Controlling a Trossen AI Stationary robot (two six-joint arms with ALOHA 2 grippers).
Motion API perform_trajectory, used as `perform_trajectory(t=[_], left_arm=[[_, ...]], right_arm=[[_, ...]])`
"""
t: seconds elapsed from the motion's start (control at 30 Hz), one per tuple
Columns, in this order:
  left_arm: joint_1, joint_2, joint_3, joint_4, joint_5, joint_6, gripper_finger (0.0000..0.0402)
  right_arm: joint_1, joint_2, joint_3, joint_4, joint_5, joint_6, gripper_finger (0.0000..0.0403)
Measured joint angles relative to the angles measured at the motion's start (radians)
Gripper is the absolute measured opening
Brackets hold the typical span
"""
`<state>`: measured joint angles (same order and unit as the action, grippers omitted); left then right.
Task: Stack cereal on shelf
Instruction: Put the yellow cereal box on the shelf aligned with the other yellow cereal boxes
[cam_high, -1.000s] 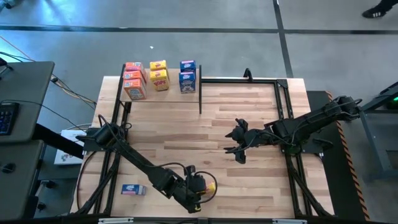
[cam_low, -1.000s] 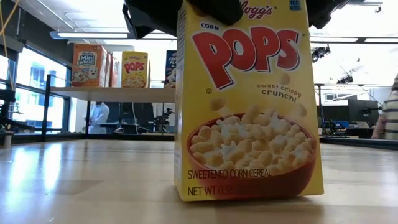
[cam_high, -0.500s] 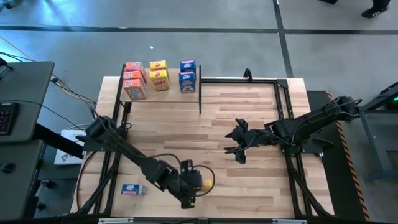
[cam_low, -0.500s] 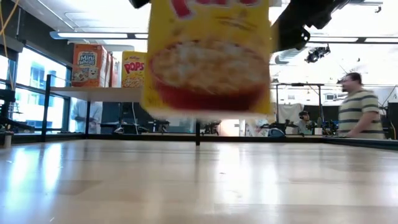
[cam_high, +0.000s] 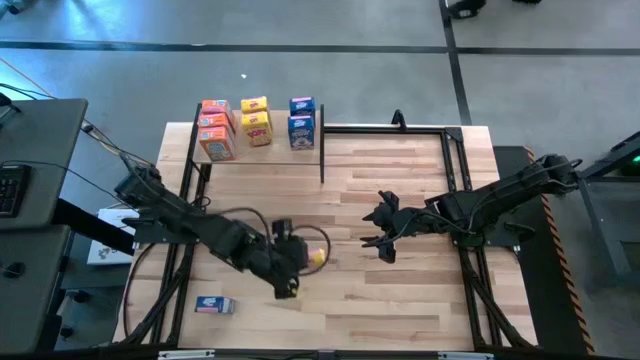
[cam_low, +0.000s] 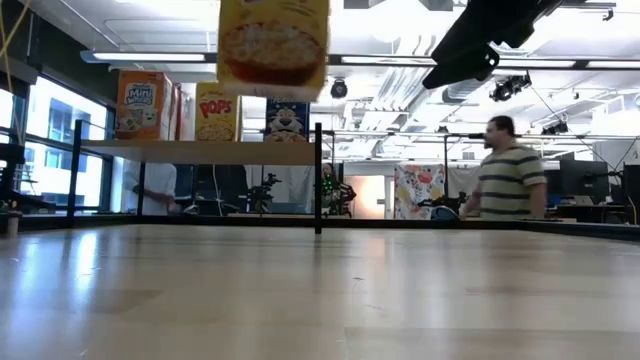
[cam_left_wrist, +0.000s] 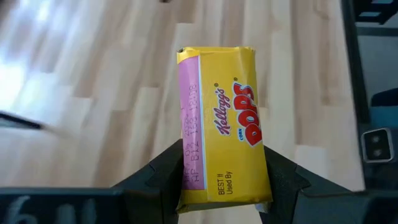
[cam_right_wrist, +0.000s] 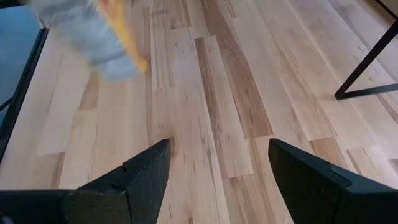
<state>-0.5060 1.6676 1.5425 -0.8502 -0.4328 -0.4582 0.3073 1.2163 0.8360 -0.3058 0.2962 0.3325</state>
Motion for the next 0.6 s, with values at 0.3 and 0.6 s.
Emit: perform_trajectory(t=[0.3,0.6], left_arm=[[0.099,-0.159,0.000,-0.151,-0.027,0.037,0.0146],[0.208,-0.286,0.000,-0.262,-0.025,0.122,0.0147]], right_arm=[[0.000,0.000,0.000,0.002,0.000,0.000,0.0264],[0.000,0.000,0.000,0.006,0.021,0.007,0.0264]])
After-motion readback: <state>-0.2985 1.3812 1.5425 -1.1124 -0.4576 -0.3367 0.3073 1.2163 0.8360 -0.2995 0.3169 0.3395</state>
